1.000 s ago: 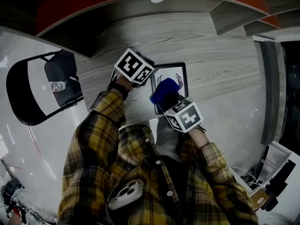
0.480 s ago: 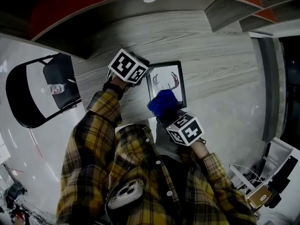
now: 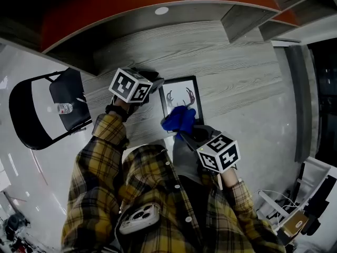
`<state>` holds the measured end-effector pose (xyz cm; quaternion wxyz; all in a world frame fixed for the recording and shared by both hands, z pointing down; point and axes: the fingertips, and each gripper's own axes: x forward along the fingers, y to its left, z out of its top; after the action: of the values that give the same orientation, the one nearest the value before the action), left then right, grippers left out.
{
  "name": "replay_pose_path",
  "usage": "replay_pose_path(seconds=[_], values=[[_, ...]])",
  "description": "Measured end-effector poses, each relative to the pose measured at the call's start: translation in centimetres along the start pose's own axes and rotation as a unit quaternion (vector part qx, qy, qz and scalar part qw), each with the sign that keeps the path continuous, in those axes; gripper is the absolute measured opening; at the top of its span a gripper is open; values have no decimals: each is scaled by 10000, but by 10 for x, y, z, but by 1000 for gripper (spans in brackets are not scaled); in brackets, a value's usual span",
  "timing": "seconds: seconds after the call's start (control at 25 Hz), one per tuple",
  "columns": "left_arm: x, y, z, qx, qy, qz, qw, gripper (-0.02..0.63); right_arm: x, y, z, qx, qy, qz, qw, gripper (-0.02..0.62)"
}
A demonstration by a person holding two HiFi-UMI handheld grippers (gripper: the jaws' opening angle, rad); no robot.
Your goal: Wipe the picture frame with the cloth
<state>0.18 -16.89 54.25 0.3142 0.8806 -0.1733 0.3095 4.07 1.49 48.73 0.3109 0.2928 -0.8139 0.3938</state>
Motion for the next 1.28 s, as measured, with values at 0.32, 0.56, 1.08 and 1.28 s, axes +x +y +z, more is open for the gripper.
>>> replay_pose_path(seconds=[0.32, 0.56, 1.08, 1.28], values=[[-60, -48, 36, 52, -1153, 58, 9933, 114, -59, 6, 47, -208, -907, -77, 9956, 52], [-114, -98, 76, 110, -2134, 165, 9768, 107, -105, 6, 98, -617, -1554, -55, 9859, 52], [-169, -193, 134, 517, -2819, 391, 9573, 8, -198, 10, 184, -1365, -2850, 468, 9476, 52], [-168, -216, 150, 314, -3151, 229, 9482, 6, -215, 7, 195, -1578, -3057, 607, 9370, 52]])
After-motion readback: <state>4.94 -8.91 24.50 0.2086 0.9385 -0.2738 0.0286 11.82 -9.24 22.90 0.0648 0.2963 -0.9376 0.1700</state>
